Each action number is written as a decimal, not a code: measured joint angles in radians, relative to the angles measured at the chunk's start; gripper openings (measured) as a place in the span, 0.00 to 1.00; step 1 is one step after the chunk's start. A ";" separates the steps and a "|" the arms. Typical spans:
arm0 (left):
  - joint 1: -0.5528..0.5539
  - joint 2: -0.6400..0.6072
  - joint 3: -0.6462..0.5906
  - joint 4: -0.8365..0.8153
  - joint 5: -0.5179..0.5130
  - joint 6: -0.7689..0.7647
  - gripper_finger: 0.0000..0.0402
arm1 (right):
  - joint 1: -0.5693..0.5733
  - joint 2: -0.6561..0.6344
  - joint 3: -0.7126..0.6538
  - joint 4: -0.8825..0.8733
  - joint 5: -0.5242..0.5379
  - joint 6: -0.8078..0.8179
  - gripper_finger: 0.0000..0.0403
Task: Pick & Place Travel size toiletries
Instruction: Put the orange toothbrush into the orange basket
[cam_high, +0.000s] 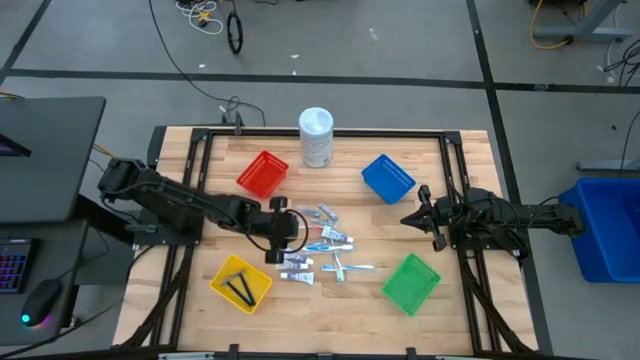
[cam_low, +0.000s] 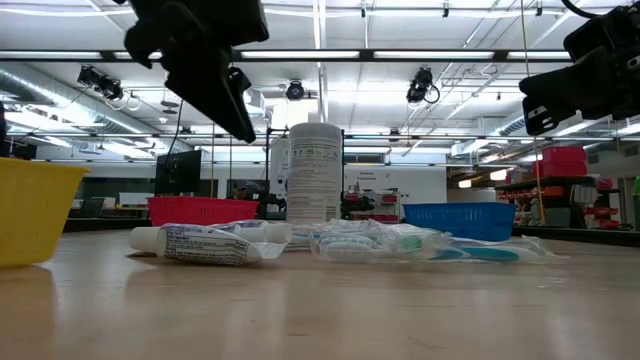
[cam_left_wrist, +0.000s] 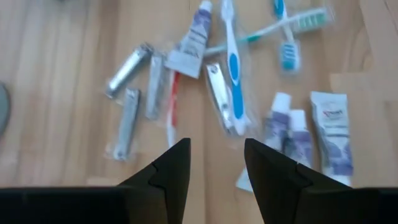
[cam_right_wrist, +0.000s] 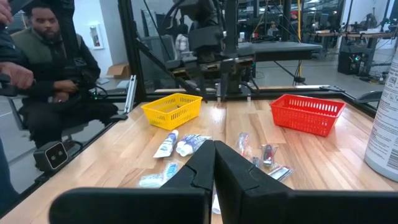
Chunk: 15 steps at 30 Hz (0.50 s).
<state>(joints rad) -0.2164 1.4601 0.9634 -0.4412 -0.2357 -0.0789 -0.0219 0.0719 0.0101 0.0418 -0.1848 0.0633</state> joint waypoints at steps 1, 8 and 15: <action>0.009 0.000 0.000 0.012 0.000 0.015 0.39 | 0.000 0.000 0.000 0.000 0.000 0.000 0.03; 0.080 0.000 0.000 0.097 0.016 0.035 0.39 | 0.000 0.000 0.000 0.000 0.000 0.000 0.03; 0.123 0.000 0.000 0.097 0.026 0.035 0.39 | 0.000 0.000 0.000 0.000 0.000 0.000 0.03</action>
<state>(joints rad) -0.0933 1.4605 0.9634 -0.3442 -0.2093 -0.0442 -0.0219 0.0719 0.0101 0.0418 -0.1850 0.0632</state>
